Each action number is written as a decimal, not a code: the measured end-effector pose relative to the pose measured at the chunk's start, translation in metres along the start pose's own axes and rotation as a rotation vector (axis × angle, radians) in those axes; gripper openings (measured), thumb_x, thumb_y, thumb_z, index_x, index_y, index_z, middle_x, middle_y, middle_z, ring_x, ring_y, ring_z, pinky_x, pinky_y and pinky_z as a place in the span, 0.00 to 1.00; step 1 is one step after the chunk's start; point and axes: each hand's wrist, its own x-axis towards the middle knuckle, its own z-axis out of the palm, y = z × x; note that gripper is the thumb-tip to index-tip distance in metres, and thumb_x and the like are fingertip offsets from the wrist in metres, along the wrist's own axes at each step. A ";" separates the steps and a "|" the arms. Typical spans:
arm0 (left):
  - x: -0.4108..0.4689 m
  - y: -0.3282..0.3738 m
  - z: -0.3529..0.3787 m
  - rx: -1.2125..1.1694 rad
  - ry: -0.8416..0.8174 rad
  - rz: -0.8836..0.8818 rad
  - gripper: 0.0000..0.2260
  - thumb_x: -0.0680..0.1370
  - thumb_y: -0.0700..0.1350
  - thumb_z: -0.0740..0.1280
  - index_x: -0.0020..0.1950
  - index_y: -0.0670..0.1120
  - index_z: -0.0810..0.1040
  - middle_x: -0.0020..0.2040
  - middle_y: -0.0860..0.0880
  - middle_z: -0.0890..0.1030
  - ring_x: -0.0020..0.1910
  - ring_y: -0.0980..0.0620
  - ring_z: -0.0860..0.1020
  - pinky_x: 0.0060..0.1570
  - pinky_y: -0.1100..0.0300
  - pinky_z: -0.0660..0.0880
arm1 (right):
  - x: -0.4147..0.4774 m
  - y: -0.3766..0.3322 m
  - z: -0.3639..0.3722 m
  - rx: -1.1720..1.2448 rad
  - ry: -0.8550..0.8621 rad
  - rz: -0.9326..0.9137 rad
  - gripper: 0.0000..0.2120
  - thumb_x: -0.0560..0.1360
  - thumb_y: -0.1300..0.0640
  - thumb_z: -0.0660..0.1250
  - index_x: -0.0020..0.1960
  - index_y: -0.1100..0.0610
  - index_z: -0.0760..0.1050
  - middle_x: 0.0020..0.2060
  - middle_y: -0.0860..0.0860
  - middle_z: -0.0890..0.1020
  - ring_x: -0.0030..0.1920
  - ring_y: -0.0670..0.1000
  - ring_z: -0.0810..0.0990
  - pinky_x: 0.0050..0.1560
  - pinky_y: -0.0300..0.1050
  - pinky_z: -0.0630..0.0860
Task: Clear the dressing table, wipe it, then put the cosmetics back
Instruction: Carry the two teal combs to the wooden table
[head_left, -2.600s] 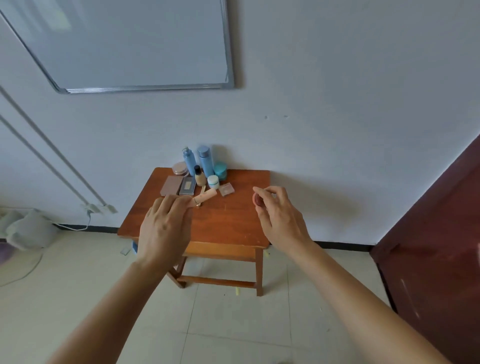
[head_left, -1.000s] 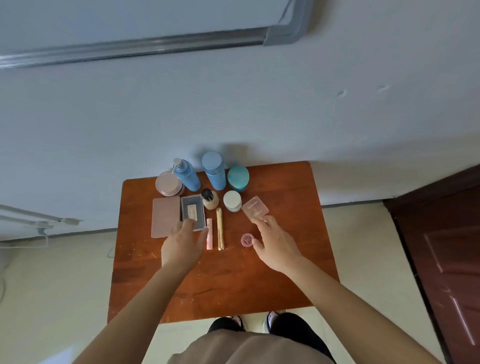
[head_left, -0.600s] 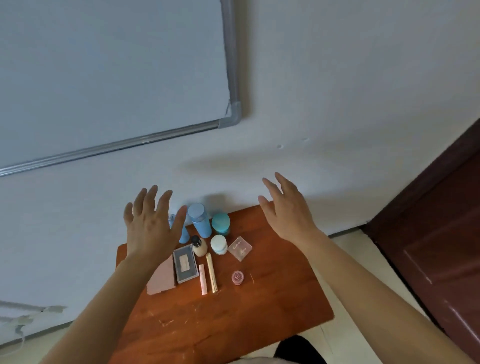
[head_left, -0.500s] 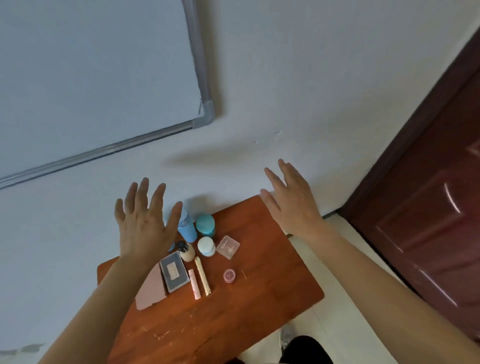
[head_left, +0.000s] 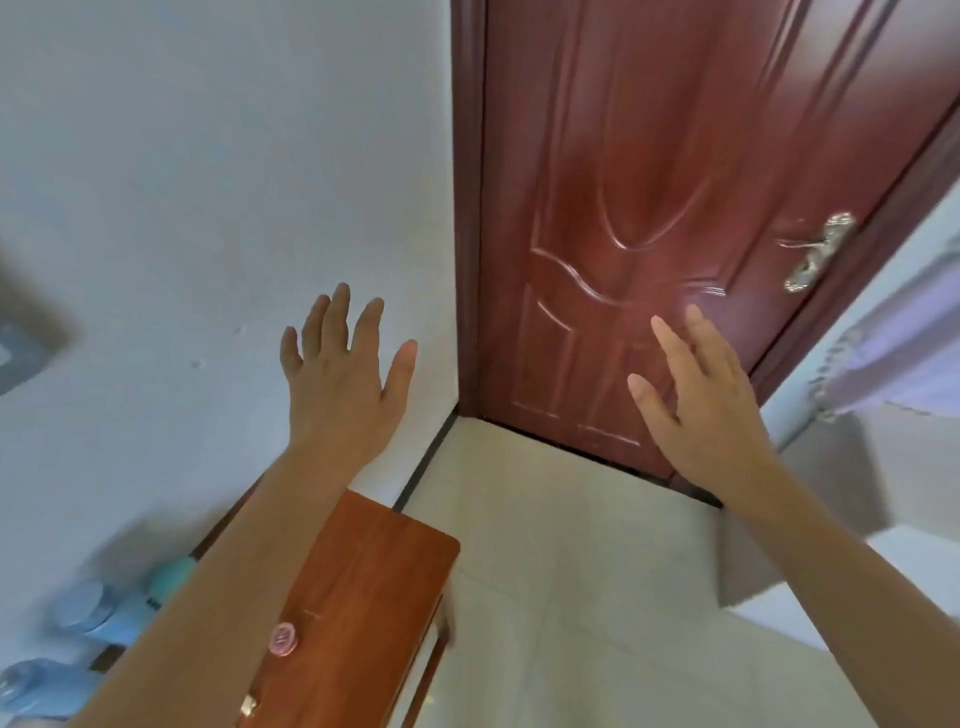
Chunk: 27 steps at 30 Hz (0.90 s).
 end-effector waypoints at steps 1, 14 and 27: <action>0.007 0.030 0.001 -0.014 0.004 0.053 0.25 0.82 0.58 0.54 0.75 0.46 0.64 0.77 0.40 0.60 0.77 0.40 0.57 0.72 0.36 0.55 | -0.008 0.021 -0.018 -0.011 0.036 0.039 0.29 0.80 0.46 0.61 0.78 0.53 0.60 0.78 0.58 0.56 0.77 0.60 0.56 0.74 0.60 0.59; -0.057 0.489 0.058 -0.218 -0.062 0.726 0.27 0.81 0.59 0.52 0.74 0.45 0.66 0.76 0.39 0.62 0.75 0.40 0.60 0.70 0.35 0.59 | -0.199 0.311 -0.225 -0.296 0.271 0.385 0.28 0.81 0.43 0.56 0.77 0.56 0.63 0.76 0.62 0.61 0.75 0.64 0.62 0.69 0.62 0.65; -0.119 0.752 0.174 -0.278 -0.276 1.070 0.29 0.81 0.60 0.48 0.76 0.44 0.63 0.77 0.39 0.60 0.75 0.39 0.60 0.70 0.35 0.58 | -0.286 0.528 -0.292 -0.414 0.119 0.779 0.31 0.81 0.41 0.54 0.80 0.52 0.52 0.79 0.58 0.52 0.78 0.60 0.52 0.75 0.59 0.55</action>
